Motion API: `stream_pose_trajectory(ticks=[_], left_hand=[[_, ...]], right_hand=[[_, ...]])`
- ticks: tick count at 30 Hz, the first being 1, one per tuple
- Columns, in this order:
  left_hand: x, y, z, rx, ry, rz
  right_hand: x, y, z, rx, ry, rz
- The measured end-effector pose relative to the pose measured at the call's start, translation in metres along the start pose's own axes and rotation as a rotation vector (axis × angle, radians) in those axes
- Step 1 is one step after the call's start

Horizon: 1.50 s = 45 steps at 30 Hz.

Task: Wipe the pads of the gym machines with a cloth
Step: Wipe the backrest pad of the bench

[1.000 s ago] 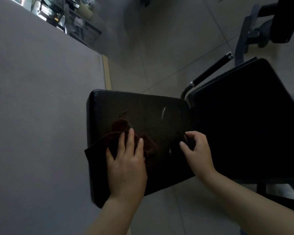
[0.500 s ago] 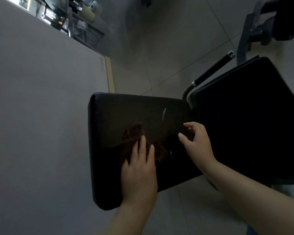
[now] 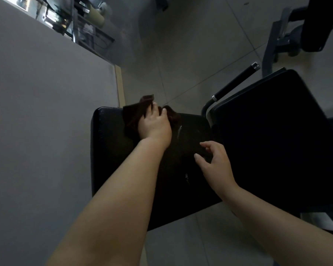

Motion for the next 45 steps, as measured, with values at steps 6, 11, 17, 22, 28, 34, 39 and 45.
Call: stream_pose_trajectory(ticks=[6,11,17,22,28,34,39,45], left_hand=[[0.079,-0.022,-0.018,0.055,0.001,0.076],[0.136,-0.03,-0.024,0.661,-0.008,0.13],[0.141,0.046,0.021,0.81,-0.181,-0.272],[0.101,0.052,0.073,0.087,-0.337,-0.194],[0.097,0.03,0.085,0.032,-0.433,-0.168],[0.094,0.034,0.082,0.072,-0.437,-0.137],[0.095,0.039,0.085,0.256,-0.436,-0.204],[0.113,0.051,0.093,0.579,-0.504,-0.376]], right_hand=[[0.008,0.003,-0.009,0.002,-0.02,-0.01],[0.025,-0.013,0.015,-0.257,0.105,0.162],[0.033,-0.075,0.051,0.201,0.251,0.511],[0.07,-0.08,0.06,0.586,0.259,0.28],[0.059,-0.091,0.058,0.723,0.299,0.262],[-0.06,-0.087,0.082,0.446,0.153,0.154],[-0.089,-0.084,0.083,0.431,0.171,0.148],[0.053,-0.072,0.033,0.635,0.436,0.304]])
Point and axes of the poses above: each hand's wrist, its own x-axis away from the middle knuckle, its own y-axis out of the back of the hand, z = x × y, the point moved 5 cm from there along -x, towards the middle knuckle, and after that the axes turned 13 degrees about x, right-handed, at the moved point
